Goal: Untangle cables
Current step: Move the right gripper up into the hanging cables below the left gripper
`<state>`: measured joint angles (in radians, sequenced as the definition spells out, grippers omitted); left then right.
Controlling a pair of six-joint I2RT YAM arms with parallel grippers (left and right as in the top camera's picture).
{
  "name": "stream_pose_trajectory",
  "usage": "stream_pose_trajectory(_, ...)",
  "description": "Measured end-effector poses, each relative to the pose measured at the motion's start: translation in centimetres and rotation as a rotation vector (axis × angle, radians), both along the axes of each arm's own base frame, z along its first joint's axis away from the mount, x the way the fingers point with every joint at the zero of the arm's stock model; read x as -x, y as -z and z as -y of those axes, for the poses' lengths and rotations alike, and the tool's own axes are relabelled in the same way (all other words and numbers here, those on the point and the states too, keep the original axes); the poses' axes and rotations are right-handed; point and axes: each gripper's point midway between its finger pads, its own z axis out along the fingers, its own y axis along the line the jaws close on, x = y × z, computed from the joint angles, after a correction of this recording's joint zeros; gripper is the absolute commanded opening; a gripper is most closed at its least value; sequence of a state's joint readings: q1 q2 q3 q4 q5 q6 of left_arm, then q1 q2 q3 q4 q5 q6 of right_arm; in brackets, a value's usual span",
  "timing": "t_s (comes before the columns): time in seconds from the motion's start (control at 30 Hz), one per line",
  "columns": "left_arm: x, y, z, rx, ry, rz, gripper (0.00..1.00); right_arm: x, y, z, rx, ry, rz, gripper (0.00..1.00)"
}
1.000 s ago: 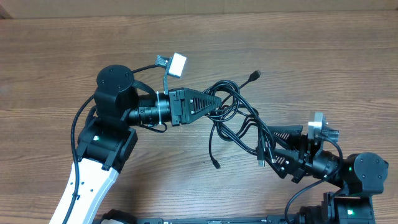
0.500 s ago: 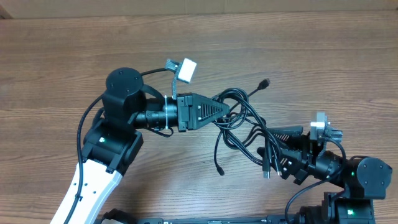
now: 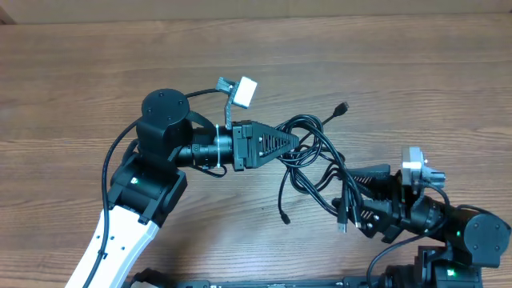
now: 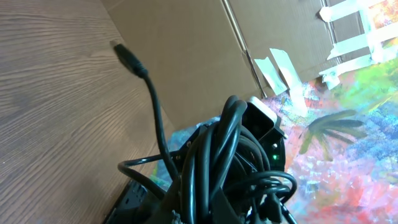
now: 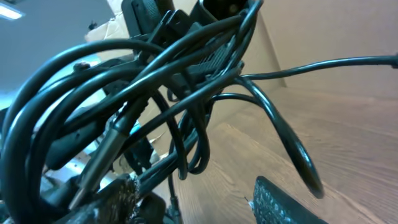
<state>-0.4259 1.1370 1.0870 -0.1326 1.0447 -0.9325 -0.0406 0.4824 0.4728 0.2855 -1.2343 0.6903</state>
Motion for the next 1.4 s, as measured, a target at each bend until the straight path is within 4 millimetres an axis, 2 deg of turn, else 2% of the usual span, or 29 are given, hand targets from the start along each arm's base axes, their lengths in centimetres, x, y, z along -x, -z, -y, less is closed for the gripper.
stream_pose_trajectory(0.2,0.4,0.0,0.5,-0.002,0.009,0.0,0.04,0.4,0.0,-0.1,0.004,-0.023,-0.005,0.61)
stream_pose_trajectory(0.53,2.6,0.2,2.7,-0.012,0.072,0.023,0.04,0.7,-0.2,-0.2,0.004,-0.039,0.006,0.6)
stream_pose_trajectory(0.63,2.9,0.2,3.0,-0.014,0.077,0.031,0.04,0.8,-0.2,-0.2,0.004,-0.042,0.002,0.51)
stream_pose_trajectory(0.7,3.0,0.3,3.3,-0.017,0.077,0.032,0.04,0.8,-0.2,-0.2,0.004,-0.042,0.002,0.37)
stream_pose_trajectory(0.73,3.1,0.3,3.3,-0.017,0.076,0.033,0.04,0.8,-0.2,-0.2,0.003,-0.044,-0.003,0.35)
stream_pose_trajectory(0.77,3.1,0.3,3.4,-0.018,0.076,0.033,0.04,0.9,-0.2,-0.3,0.005,-0.047,0.0,0.26)
stream_pose_trajectory(0.8,3.2,0.3,3.5,-0.019,0.076,0.034,0.04,0.9,-0.2,-0.3,0.004,-0.048,-0.003,0.23)
stream_pose_trajectory(1.07,3.3,1.3,4.6,-0.037,0.094,0.015,0.04,0.8,-0.2,-0.3,0.003,-0.046,-0.004,0.21)
stream_pose_trajectory(1.4,3.2,0.6,4.7,-0.016,0.095,0.059,0.04,-0.7,1.3,0.1,-0.024,0.013,-0.154,0.2)
